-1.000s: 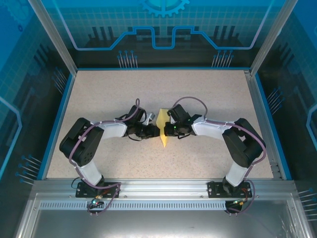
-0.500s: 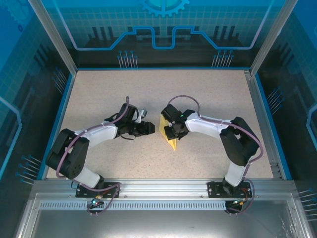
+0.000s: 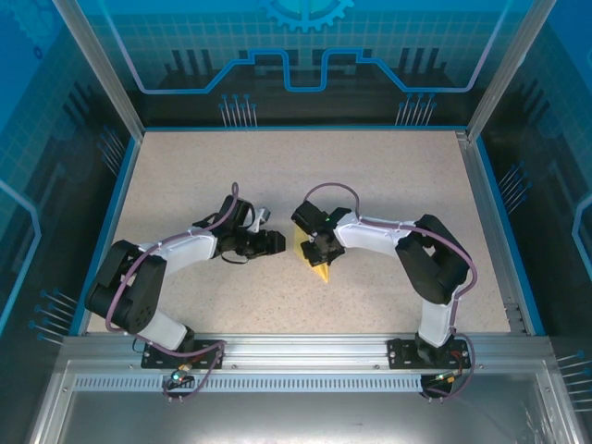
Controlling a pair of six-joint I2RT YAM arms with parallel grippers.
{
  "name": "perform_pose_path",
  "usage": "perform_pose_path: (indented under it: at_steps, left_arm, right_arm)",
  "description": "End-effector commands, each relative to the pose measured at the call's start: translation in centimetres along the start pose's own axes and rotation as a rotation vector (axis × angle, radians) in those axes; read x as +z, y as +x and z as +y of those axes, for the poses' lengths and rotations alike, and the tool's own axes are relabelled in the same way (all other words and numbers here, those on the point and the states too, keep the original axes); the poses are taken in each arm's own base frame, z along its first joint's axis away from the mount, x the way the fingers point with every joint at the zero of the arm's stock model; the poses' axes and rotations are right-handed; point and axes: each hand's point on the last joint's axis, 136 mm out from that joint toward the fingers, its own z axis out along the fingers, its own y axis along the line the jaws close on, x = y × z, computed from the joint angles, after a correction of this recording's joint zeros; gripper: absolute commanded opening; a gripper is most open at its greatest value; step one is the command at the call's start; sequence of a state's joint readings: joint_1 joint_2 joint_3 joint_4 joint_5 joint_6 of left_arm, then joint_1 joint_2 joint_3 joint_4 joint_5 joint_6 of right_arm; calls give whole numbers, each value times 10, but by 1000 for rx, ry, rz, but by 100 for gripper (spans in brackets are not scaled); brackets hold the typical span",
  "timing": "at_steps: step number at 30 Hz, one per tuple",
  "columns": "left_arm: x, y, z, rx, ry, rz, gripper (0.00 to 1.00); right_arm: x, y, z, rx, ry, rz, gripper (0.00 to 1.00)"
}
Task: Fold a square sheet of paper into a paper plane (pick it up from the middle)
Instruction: Move a paper plane to the center of the table, then reset both arms
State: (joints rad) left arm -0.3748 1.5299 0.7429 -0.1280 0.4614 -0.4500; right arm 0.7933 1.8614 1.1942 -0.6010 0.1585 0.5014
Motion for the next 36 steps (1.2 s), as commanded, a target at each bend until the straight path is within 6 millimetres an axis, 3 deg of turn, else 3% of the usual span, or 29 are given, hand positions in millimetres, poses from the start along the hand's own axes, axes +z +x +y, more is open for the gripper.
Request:
perform_pose_path:
  at_steps: [1, 4, 10, 14, 17, 19, 22, 26, 27, 32, 36]
  left_arm:
    - [-10, -2, 0, 36, -14, -16, 62]
    - [-13, -3, -1, 45, -17, -19, 62]
    - [-28, -11, 0, 102, -81, -54, 66]
    - [-57, -22, 7, 179, -214, -144, 79]
    - [-83, -38, 25, 217, -383, -261, 92]
    - [-101, -53, 46, 239, -539, -355, 98]
    - [-126, -72, 76, 244, -724, -457, 99]
    - [-147, -88, 102, 152, -702, -573, 99]
    - [-152, -91, 109, 140, -703, -598, 99]
    - [-152, -103, 141, 110, -721, -639, 99]
    - [-144, -116, 152, 144, -709, -684, 99]
  right_arm:
    - [-10, -3, 4, -30, 8, -18, 25]
    - [-19, -3, 7, -36, -10, -33, 29]
    - [-56, -11, 8, -33, -57, -109, 40]
    - [-86, -16, 4, -53, -120, -178, 48]
    - [-104, -22, -13, -112, -107, -237, 55]
    - [-108, -27, -29, -141, -83, -281, 62]
    - [-109, -38, -57, -137, -60, -369, 65]
    - [-115, -52, -105, -89, 20, -545, 75]
    - [-109, -48, -117, -80, 46, -572, 78]
    - [-112, -54, -174, 17, 178, -732, 94]
    - [-120, -55, -212, 85, 212, -802, 97]
